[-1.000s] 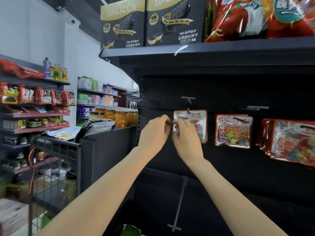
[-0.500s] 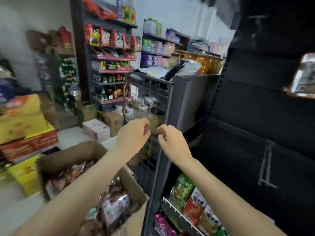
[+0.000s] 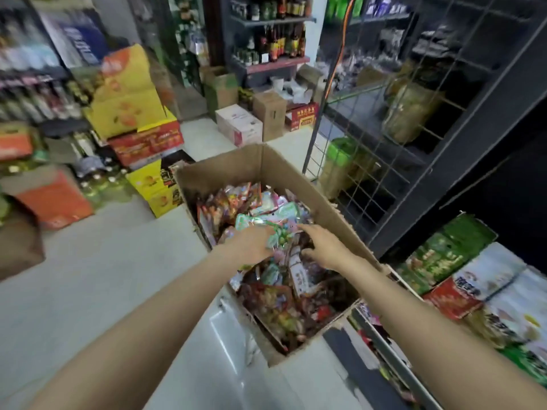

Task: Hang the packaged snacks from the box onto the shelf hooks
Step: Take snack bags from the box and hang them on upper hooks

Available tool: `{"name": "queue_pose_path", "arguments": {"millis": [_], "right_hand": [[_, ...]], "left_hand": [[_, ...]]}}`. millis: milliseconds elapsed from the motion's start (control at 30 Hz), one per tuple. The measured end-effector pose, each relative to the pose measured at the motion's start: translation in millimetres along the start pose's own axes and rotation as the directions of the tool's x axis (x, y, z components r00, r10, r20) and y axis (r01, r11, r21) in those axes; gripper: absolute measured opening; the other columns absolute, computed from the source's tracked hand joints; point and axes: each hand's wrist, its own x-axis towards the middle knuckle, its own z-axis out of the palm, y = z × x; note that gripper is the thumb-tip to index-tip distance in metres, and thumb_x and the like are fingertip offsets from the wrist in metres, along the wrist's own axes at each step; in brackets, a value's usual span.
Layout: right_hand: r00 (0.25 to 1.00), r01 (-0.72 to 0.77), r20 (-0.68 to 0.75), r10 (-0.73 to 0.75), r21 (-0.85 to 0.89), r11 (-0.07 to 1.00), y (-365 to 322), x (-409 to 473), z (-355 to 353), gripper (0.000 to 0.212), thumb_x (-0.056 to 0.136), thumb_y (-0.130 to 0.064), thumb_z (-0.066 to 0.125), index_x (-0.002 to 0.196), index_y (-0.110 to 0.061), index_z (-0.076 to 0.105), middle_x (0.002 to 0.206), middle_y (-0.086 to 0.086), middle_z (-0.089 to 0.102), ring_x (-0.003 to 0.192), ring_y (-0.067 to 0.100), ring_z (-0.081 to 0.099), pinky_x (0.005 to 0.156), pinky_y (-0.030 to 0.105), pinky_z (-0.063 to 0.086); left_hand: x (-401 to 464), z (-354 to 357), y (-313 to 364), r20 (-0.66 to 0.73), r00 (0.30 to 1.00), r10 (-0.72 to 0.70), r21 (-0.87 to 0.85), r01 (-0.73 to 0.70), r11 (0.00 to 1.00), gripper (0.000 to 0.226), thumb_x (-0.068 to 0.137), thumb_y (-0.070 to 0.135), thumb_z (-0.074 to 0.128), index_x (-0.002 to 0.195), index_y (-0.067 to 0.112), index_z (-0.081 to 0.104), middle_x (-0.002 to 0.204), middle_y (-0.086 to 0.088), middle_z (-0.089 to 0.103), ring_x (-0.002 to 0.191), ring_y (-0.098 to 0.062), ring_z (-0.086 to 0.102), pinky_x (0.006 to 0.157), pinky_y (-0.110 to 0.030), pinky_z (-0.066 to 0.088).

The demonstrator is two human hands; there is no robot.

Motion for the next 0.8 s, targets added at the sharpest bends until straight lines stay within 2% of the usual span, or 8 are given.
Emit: {"name": "queue_pose_path", "arguments": {"millis": [133, 200, 300, 433, 533, 633, 700, 800], "right_hand": [[0.995, 0.027, -0.088, -0.037, -0.107, 0.994, 7, 11, 4, 0.047, 0.086, -0.030, 0.068, 0.129, -0.022, 0.052, 0.123, 0.008, 0.051, 0.118, 0.028, 0.046, 0.095, 0.042, 0.042], [0.991, 0.073, -0.098, -0.088, -0.155, 0.985, 5, 14, 5, 0.017, 0.082, -0.028, 0.071, 0.092, -0.026, 0.059, 0.096, 0.001, 0.058, 0.099, 0.027, 0.055, 0.078, 0.040, 0.045], [0.990, 0.115, -0.062, -0.124, -0.142, 0.983, 3, 16, 4, 0.042, 0.084, -0.021, 0.069, 0.060, -0.027, 0.034, 0.068, -0.007, 0.049, 0.075, 0.025, 0.054, 0.064, 0.035, 0.038], [0.975, 0.188, -0.100, -0.198, -0.102, 0.977, 5, 10, -10, 0.037, 0.092, -0.022, 0.058, 0.066, -0.027, 0.033, 0.073, -0.003, 0.053, 0.075, 0.026, 0.056, 0.067, 0.040, 0.042], [0.947, 0.235, -0.215, -0.241, -0.055, 0.971, 9, 5, -21, 0.026, 0.095, -0.021, 0.053, 0.077, -0.028, 0.036, 0.076, -0.008, 0.051, 0.077, 0.022, 0.052, 0.065, 0.039, 0.039], [0.920, 0.254, -0.323, -0.222, 0.061, 0.965, 10, 2, -33, 0.014, 0.096, -0.018, 0.051, 0.087, -0.022, 0.041, 0.071, -0.009, 0.044, 0.079, 0.019, 0.047, 0.066, 0.035, 0.032], [0.911, 0.242, -0.381, -0.156, 0.190, 0.951, 10, -1, -43, 0.003, 0.097, -0.018, 0.051, 0.098, -0.015, 0.051, 0.079, -0.005, 0.050, 0.084, 0.014, 0.045, 0.066, 0.029, 0.031], [0.901, 0.220, -0.434, -0.015, 0.425, 0.878, 10, -9, -58, 0.011, 0.097, -0.016, 0.050, 0.104, -0.011, 0.056, 0.101, 0.007, 0.067, 0.090, 0.018, 0.062, 0.072, 0.028, 0.050]], "left_hand": [[7, 11, -5, 0.005, 0.999, 0.046, -0.012, -0.046, 0.999, 0.048, 0.096, 0.022, 0.048, 0.142, 0.016, 0.036, 0.143, -0.013, 0.042, 0.125, -0.030, 0.046, 0.096, -0.032, 0.038], [7, 12, -8, 0.003, 0.997, 0.072, -0.004, -0.072, 0.997, 0.051, 0.096, 0.021, 0.049, 0.144, 0.018, 0.033, 0.144, -0.011, 0.041, 0.124, -0.030, 0.047, 0.096, -0.031, 0.038], [7, 15, -13, 0.025, 0.997, 0.071, -0.085, -0.069, 0.994, 0.050, 0.096, 0.018, 0.048, 0.144, 0.024, 0.033, 0.149, -0.008, 0.036, 0.124, -0.029, 0.047, 0.100, -0.033, 0.038], [4, 7, -15, -0.038, 0.999, 0.022, -0.226, -0.030, 0.974, 0.038, 0.101, 0.013, 0.034, 0.138, 0.015, 0.046, 0.142, -0.011, 0.046, 0.111, -0.030, 0.056, 0.077, -0.025, 0.041], [6, -4, -16, -0.077, 0.996, -0.038, -0.333, 0.011, 0.943, 0.032, 0.102, 0.012, 0.029, 0.118, 0.005, 0.056, 0.111, -0.018, 0.058, 0.099, -0.031, 0.060, 0.065, -0.026, 0.041], [2, -10, -13, -0.126, 0.989, -0.082, -0.562, -0.003, 0.827, 0.034, 0.102, 0.036, 0.032, 0.110, 0.013, 0.055, 0.082, -0.005, 0.058, 0.077, -0.019, 0.056, 0.078, -0.028, 0.041], [-1, -14, -7, -0.132, 0.986, -0.105, -0.745, -0.029, 0.667, 0.036, 0.098, 0.048, 0.035, 0.115, 0.024, 0.054, 0.091, 0.006, 0.053, 0.087, -0.015, 0.053, 0.091, -0.033, 0.039], [-4, -24, 5, -0.187, 0.972, -0.143, -0.860, -0.091, 0.502, 0.033, 0.093, 0.045, 0.050, 0.113, 0.020, 0.058, 0.105, 0.005, 0.054, 0.101, -0.017, 0.054, 0.095, -0.033, 0.042]]}}
